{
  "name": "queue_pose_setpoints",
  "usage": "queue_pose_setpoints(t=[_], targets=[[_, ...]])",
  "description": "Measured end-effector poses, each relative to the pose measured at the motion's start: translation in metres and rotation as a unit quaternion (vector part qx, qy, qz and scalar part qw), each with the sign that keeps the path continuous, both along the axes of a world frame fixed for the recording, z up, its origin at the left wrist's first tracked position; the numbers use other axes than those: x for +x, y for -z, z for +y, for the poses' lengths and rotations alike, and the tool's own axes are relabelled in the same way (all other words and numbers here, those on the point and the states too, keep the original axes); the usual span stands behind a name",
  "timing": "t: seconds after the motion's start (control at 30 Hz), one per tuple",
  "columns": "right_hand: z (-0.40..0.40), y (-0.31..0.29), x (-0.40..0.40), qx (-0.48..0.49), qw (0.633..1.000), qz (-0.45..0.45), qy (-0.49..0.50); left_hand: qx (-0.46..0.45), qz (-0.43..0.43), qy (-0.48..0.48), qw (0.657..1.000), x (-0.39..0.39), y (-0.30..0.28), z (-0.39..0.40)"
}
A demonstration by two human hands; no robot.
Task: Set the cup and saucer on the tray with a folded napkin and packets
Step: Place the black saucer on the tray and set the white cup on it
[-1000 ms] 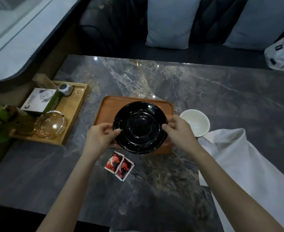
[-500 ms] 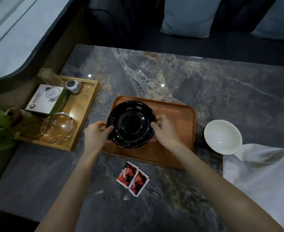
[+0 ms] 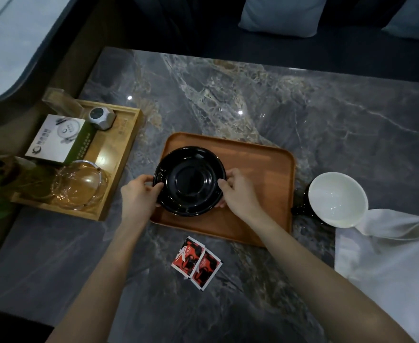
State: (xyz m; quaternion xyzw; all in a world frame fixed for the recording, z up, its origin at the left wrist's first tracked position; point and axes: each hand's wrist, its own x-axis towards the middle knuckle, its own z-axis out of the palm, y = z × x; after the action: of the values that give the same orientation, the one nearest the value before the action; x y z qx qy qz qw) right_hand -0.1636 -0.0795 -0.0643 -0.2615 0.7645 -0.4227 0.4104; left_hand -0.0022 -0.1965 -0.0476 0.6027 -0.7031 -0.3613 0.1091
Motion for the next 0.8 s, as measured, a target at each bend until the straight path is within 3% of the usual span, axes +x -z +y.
queue_pose_setpoints(t=[0.43, 0.67, 0.8], targets=[[0.000, 0.002, 0.004, -0.006, 1.000, 0.003, -0.015, -0.013, -0.035, 0.020, 0.999, 0.006, 0.007, -0.008], [-0.001, -0.007, -0.004, 0.050, 0.996, 0.005, -0.068, -0.067, -0.193, 0.124, 0.971, -0.001, -0.011, -0.012], [0.009, -0.029, -0.020, 0.108, 0.977, 0.094, -0.156, -0.159, -0.243, 0.147, 0.945, -0.023, -0.033, -0.004]])
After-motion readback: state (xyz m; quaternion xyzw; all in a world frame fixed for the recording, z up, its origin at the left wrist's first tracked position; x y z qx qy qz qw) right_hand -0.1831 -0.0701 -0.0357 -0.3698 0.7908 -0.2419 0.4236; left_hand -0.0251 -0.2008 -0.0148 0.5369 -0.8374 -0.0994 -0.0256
